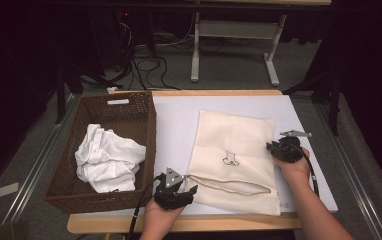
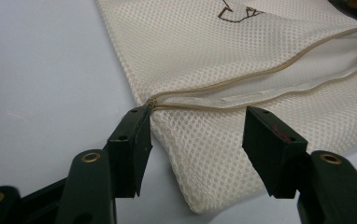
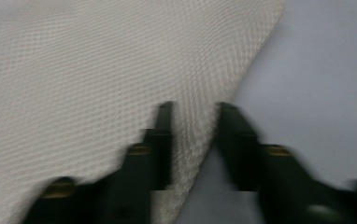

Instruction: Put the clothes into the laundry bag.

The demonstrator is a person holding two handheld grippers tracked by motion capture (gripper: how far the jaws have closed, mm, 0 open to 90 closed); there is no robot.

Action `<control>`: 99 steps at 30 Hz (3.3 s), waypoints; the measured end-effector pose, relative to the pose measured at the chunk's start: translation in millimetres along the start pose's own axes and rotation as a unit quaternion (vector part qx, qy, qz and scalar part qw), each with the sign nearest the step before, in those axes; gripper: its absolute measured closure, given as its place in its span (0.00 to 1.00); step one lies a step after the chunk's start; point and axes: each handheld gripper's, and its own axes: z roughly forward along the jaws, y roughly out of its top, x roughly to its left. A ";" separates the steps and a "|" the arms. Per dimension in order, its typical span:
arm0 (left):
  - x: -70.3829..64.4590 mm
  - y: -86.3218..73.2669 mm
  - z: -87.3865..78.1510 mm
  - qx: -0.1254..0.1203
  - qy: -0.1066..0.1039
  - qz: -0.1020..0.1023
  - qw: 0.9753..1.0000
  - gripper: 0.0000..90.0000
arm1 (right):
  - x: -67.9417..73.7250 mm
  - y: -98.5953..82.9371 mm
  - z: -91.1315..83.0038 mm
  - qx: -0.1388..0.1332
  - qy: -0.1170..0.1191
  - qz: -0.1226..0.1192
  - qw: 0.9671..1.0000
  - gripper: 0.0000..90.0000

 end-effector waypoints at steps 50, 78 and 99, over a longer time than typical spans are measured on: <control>13.4 9.5 35.1 0.017 0.090 -0.001 0.996 0.92 | 13.6 -72.6 -116.9 -0.110 0.045 -0.049 0.992 0.46; -20.5 17.8 16.4 -0.048 0.042 0.086 0.994 0.00 | 44.1 -74.8 -134.4 -0.141 0.052 -0.061 0.987 0.17; -31.5 55.2 -49.6 -0.163 0.009 0.072 0.984 0.01 | 55.2 -72.7 -128.1 -0.144 0.062 -0.077 0.985 0.14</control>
